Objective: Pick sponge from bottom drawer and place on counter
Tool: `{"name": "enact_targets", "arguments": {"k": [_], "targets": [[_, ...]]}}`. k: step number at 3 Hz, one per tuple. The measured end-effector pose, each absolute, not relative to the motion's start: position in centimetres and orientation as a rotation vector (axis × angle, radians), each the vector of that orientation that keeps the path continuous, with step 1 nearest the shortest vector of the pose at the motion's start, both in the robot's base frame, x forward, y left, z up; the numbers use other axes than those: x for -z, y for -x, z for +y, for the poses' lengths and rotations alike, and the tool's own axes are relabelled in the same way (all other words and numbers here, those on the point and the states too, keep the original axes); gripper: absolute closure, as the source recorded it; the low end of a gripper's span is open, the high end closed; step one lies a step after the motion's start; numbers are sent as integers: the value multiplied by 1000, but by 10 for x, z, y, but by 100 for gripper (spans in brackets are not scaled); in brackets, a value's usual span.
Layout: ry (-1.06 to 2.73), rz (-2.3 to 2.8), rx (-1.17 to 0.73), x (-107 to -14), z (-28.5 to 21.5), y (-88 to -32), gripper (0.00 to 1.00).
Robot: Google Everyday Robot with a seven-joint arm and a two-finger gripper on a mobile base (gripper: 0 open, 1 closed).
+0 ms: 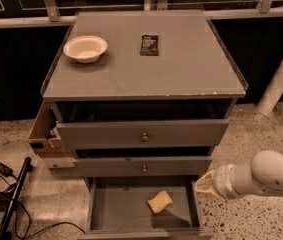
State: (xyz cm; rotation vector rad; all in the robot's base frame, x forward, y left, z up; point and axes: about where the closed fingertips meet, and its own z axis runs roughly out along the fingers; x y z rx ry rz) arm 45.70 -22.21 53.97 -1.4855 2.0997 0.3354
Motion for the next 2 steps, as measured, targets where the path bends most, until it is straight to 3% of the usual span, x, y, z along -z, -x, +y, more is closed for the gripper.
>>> {"name": "enact_targets", "arguments": {"k": [2], "targets": [[1408,2066,-476,-403,-216,-489,100]]}}
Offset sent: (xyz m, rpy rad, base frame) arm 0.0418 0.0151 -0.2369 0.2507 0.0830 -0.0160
